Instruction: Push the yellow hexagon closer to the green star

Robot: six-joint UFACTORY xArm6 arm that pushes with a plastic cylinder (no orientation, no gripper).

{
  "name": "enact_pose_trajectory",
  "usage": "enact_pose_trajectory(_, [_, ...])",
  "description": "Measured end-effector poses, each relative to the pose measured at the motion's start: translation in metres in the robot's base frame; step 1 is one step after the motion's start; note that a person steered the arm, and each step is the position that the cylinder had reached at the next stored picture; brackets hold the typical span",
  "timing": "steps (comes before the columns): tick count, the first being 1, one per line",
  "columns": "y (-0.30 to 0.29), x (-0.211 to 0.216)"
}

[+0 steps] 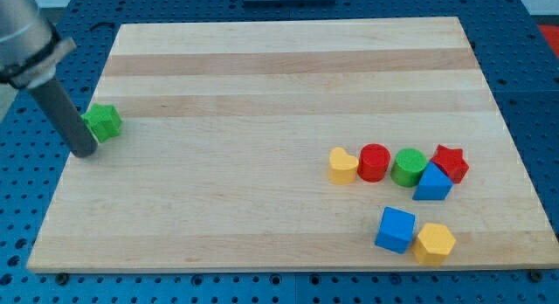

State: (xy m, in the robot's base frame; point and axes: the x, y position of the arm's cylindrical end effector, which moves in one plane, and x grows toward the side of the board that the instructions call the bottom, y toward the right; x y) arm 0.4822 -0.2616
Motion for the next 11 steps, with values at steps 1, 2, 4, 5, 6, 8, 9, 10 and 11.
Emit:
enact_pose_trajectory(1, [0.078, 0.023])
enact_pose_trajectory(2, [0.142, 0.038])
enact_pose_trajectory(4, [0.256, 0.065])
enact_pose_trajectory(5, [0.304, 0.065])
enact_pose_trajectory(6, [0.354, 0.065])
enact_pose_trajectory(8, [0.442, 0.086])
enact_pose_trajectory(9, [0.485, 0.103])
enact_pose_trajectory(10, [0.517, 0.127])
enact_pose_trajectory(11, [0.504, 0.136])
